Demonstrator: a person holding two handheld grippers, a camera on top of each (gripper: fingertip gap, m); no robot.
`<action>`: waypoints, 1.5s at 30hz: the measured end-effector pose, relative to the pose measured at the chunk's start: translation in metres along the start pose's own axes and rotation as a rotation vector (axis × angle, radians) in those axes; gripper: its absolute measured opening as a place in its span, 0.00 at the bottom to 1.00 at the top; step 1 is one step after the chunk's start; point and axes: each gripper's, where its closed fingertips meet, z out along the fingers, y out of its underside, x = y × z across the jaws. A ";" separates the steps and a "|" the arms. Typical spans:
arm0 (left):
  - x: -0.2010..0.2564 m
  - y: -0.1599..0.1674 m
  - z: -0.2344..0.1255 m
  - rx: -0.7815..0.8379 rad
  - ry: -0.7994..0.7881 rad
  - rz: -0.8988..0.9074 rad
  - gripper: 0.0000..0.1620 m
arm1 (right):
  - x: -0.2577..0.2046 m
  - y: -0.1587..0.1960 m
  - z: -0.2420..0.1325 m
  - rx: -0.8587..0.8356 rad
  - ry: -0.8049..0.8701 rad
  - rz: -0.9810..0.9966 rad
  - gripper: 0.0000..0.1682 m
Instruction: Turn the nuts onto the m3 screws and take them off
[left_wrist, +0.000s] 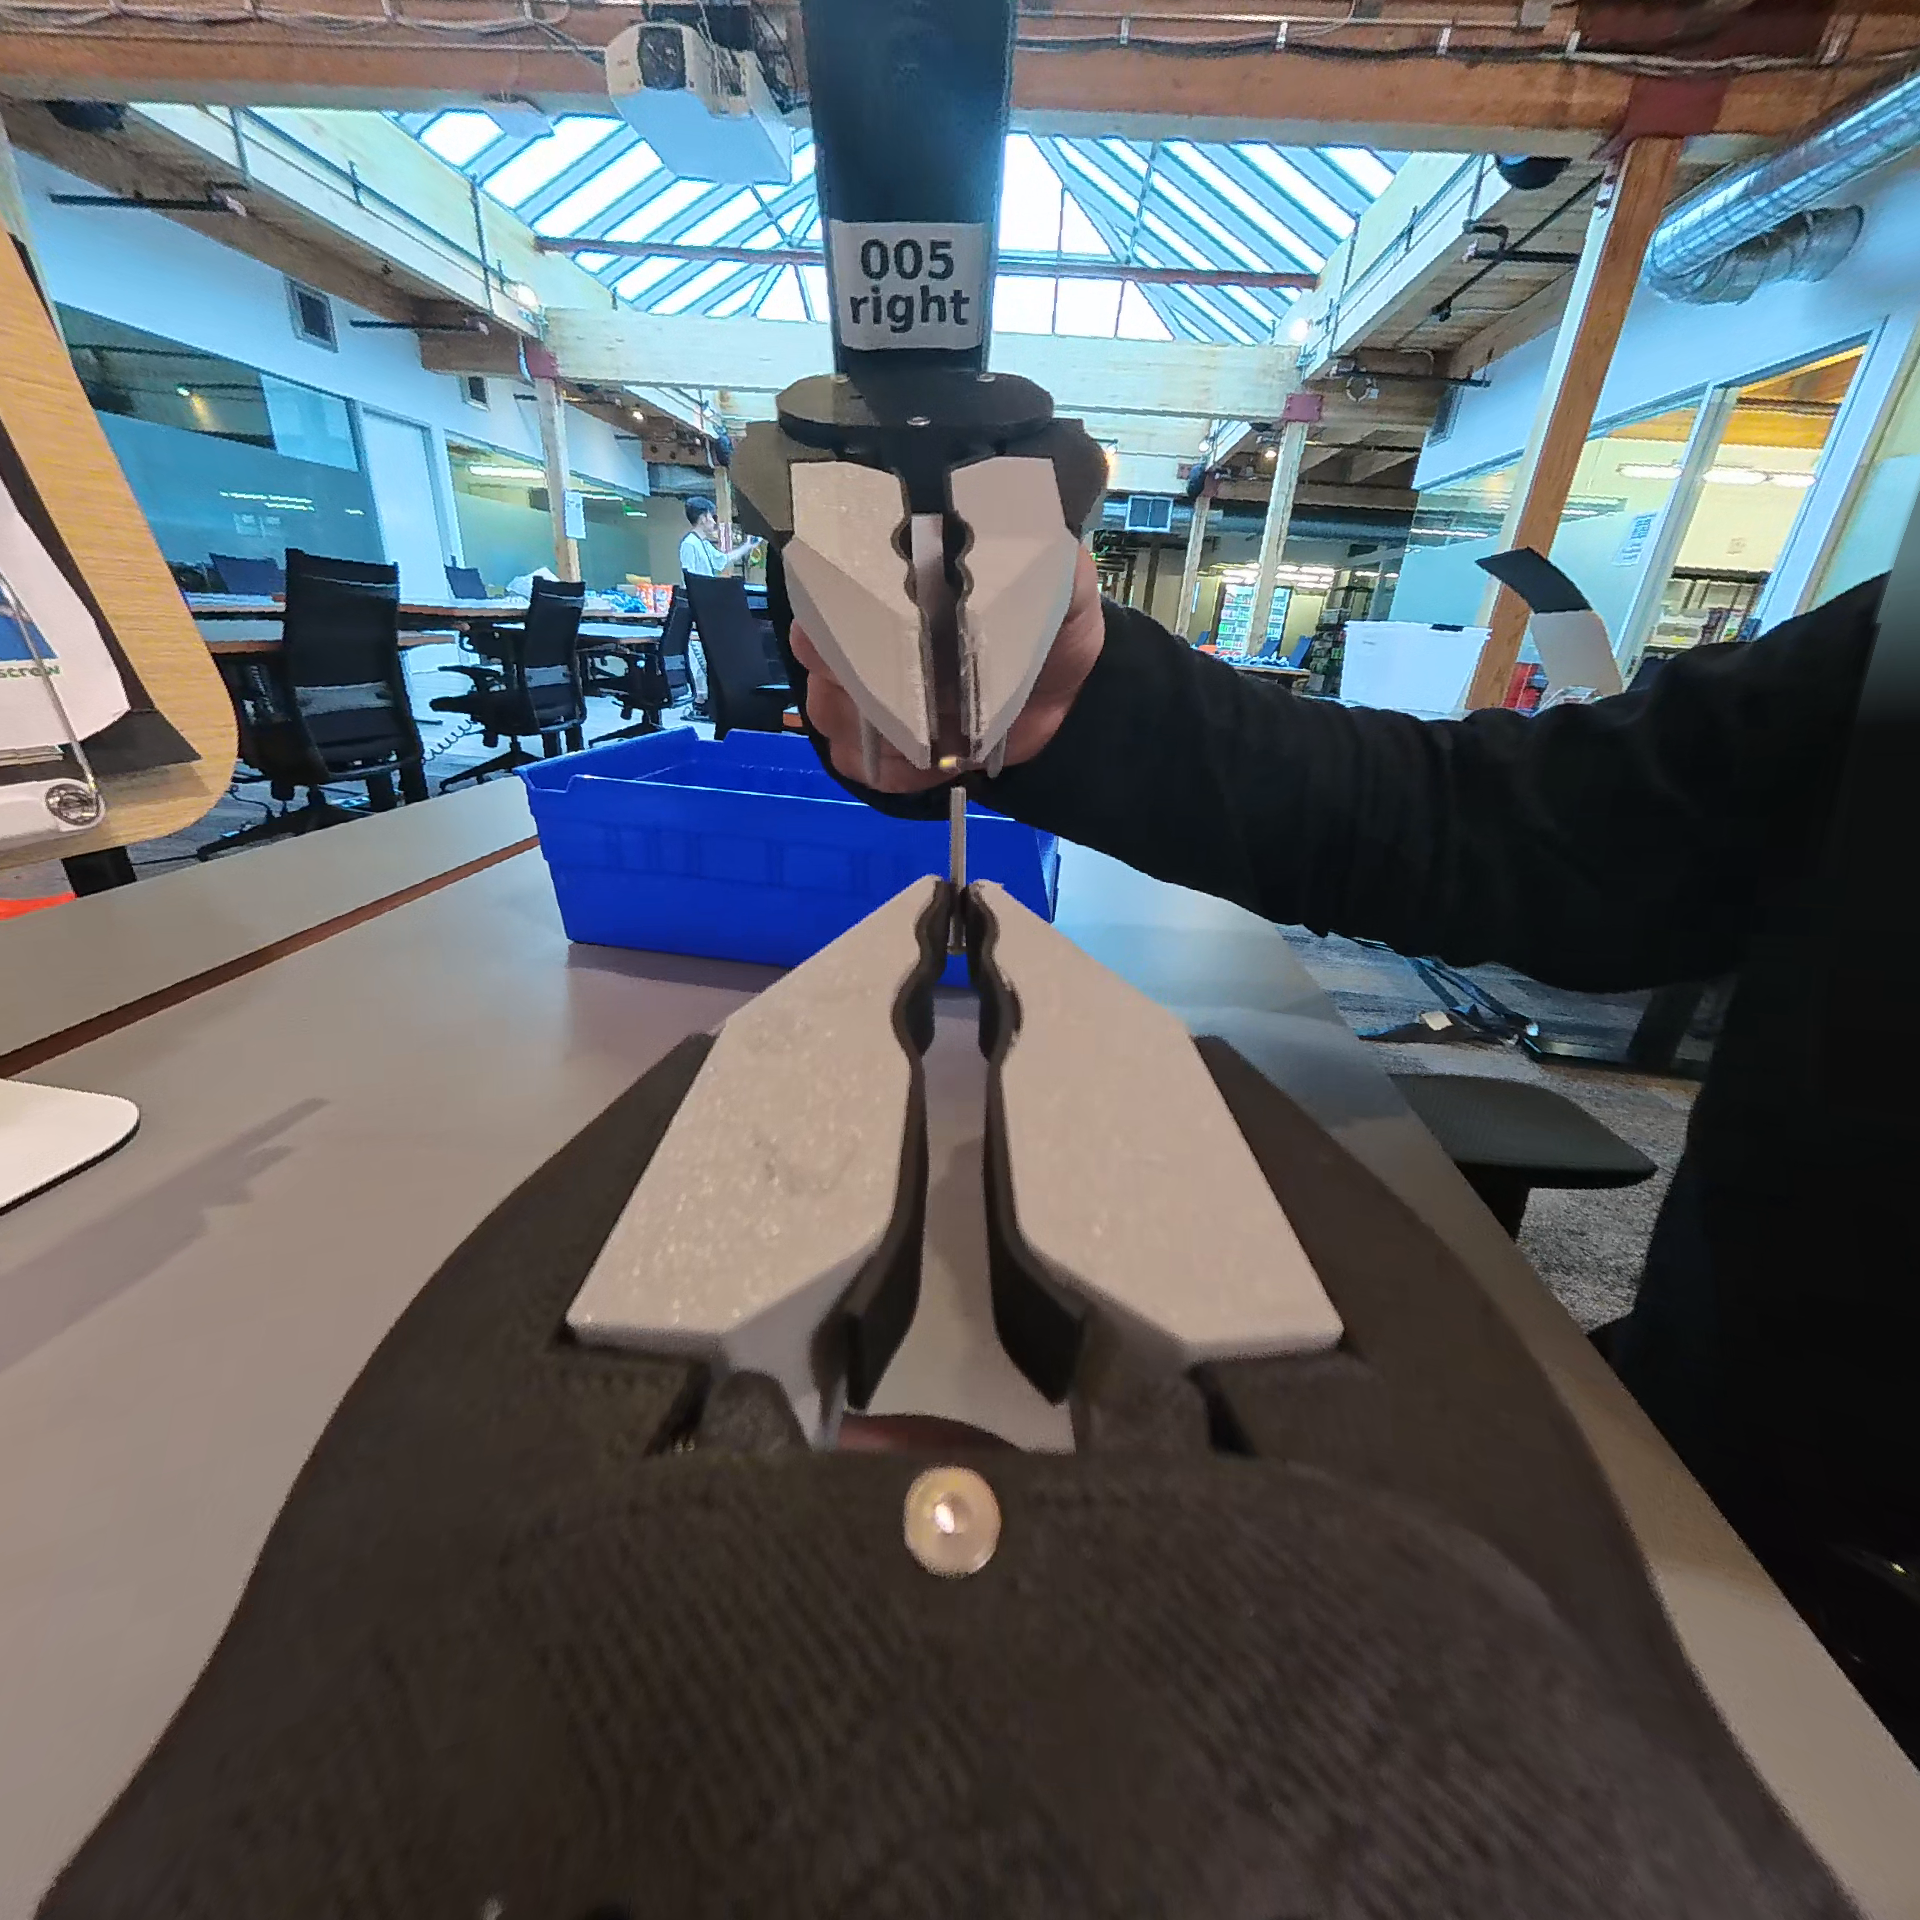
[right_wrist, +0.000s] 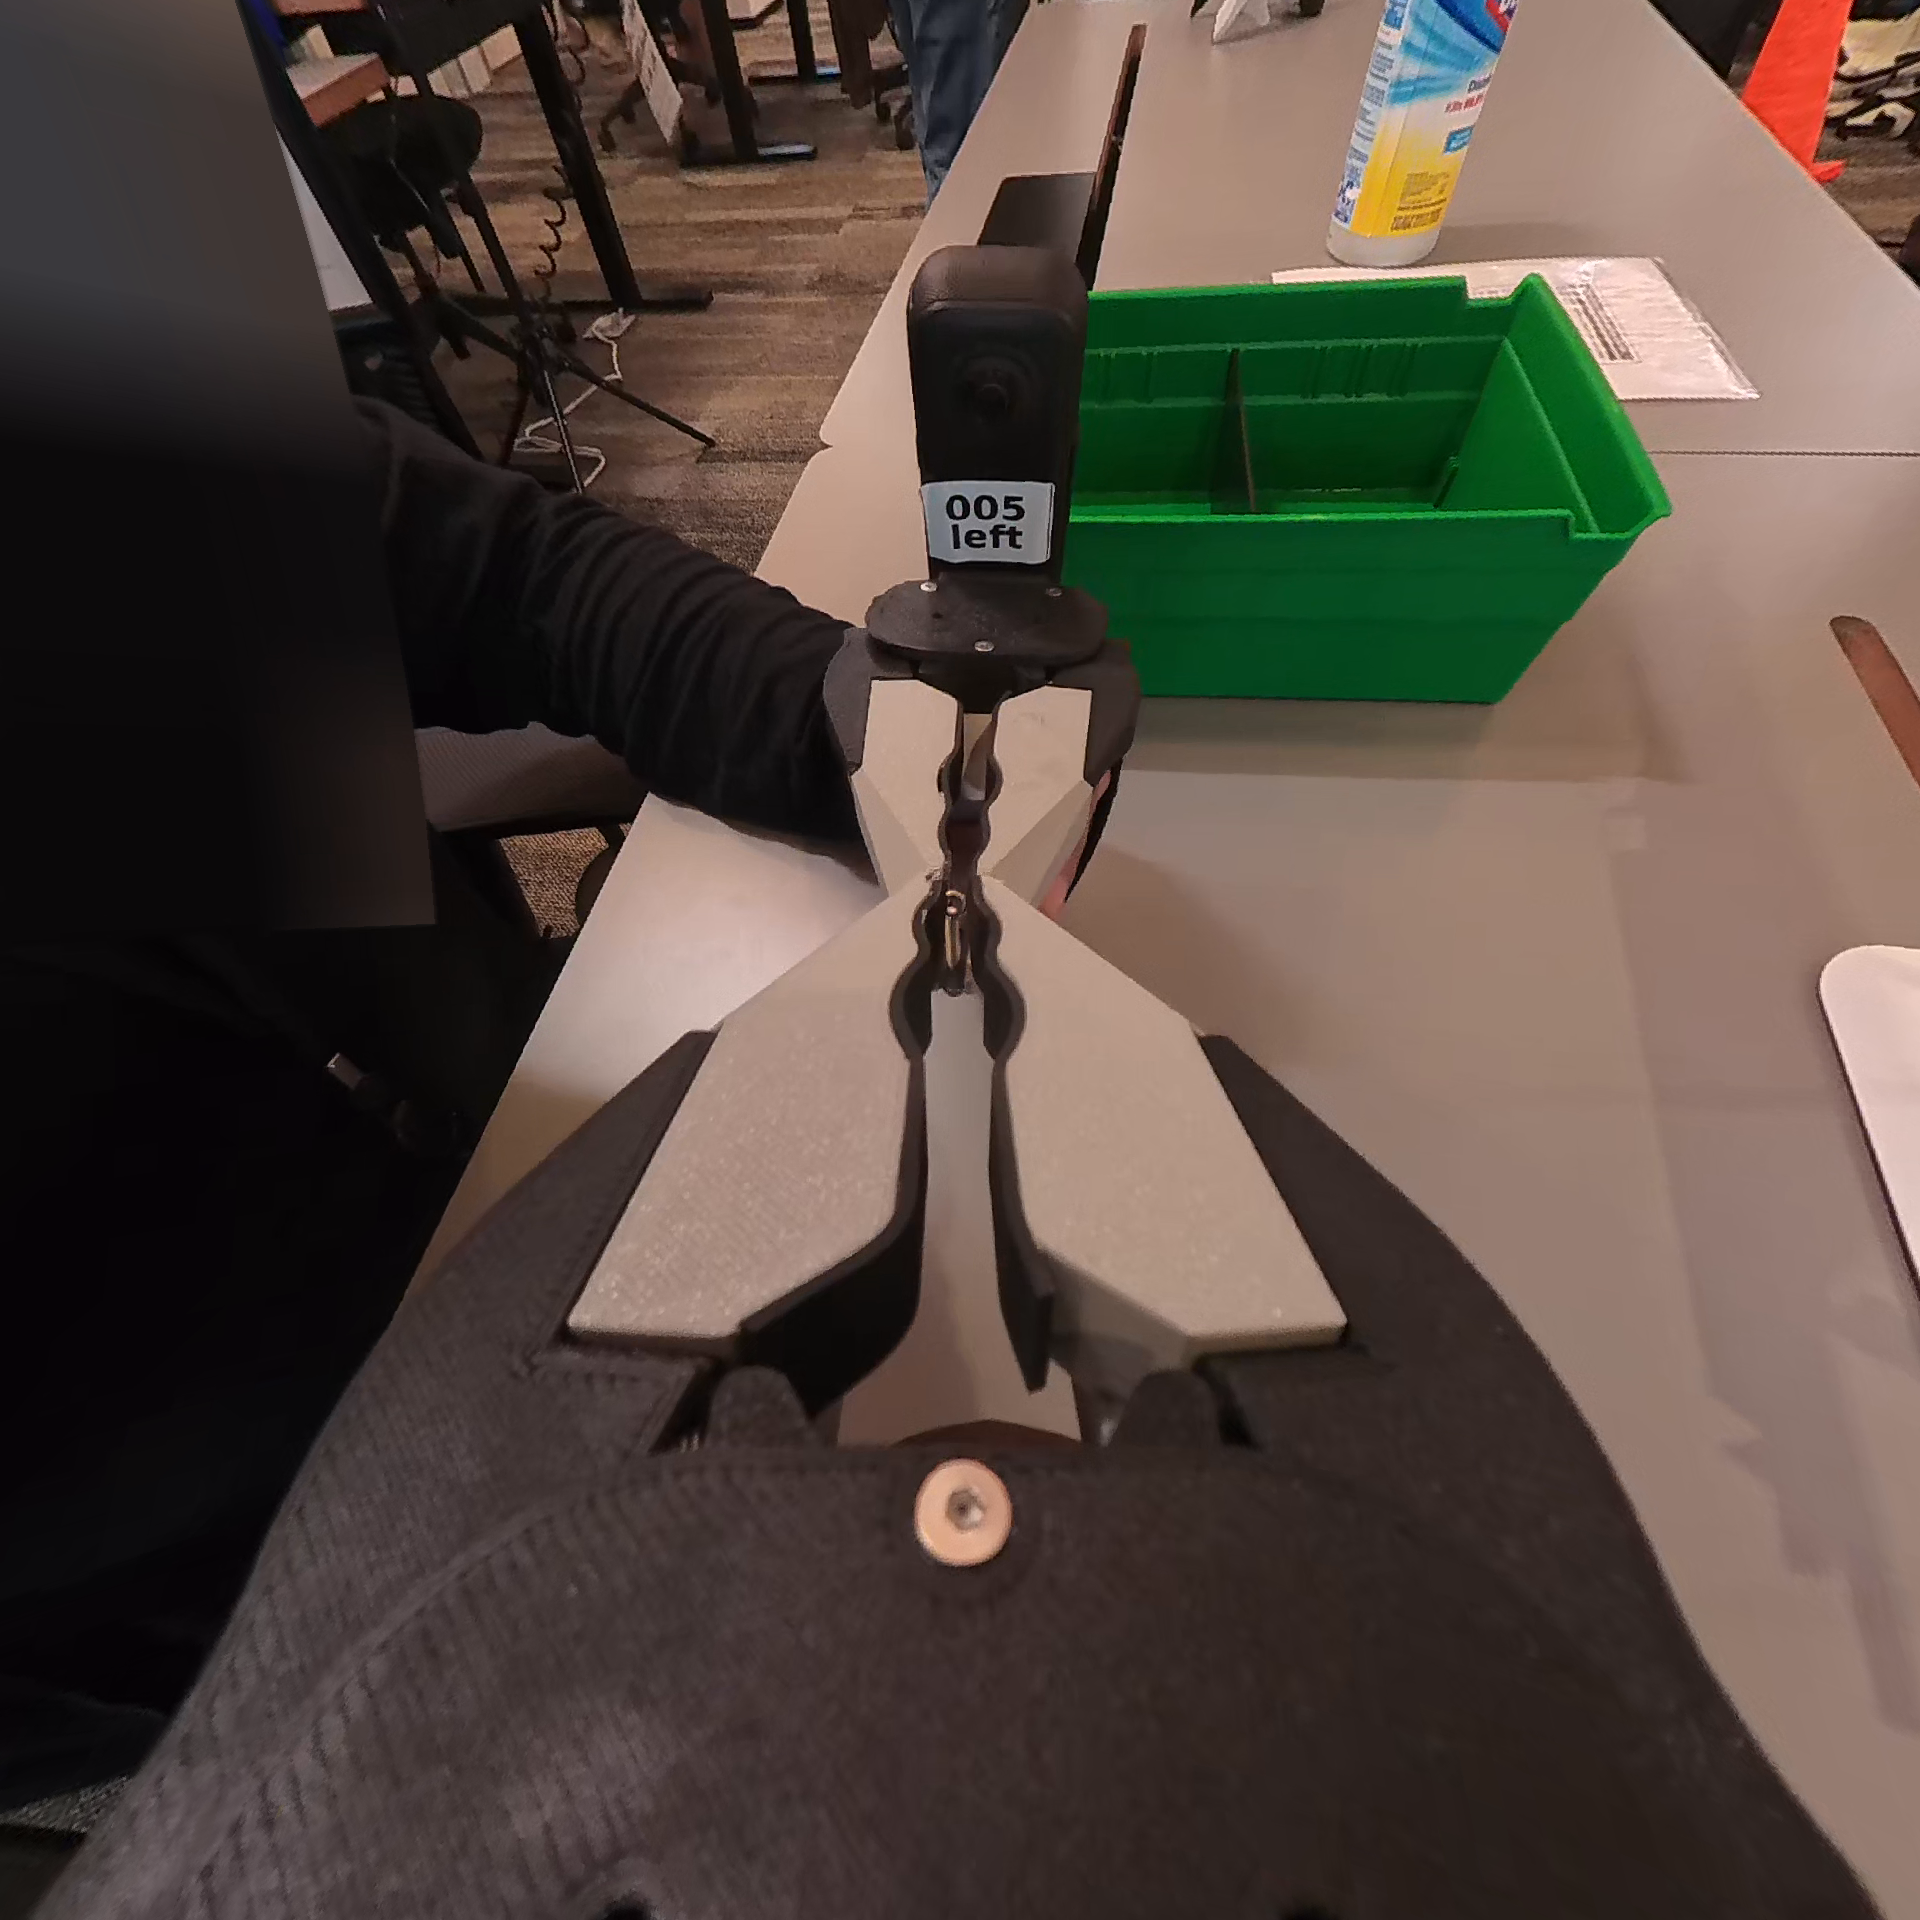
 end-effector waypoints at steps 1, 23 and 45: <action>0.000 0.000 0.000 -0.002 0.000 0.001 0.00 | 0.000 0.000 0.000 -0.004 0.003 -0.002 0.00; -0.001 0.005 0.001 -0.030 -0.008 0.017 0.00 | 0.001 0.008 0.003 -0.077 0.006 -0.002 0.00; -0.003 0.025 0.005 -0.152 -0.025 0.042 0.00 | 0.002 0.029 0.005 -0.274 0.004 0.067 0.00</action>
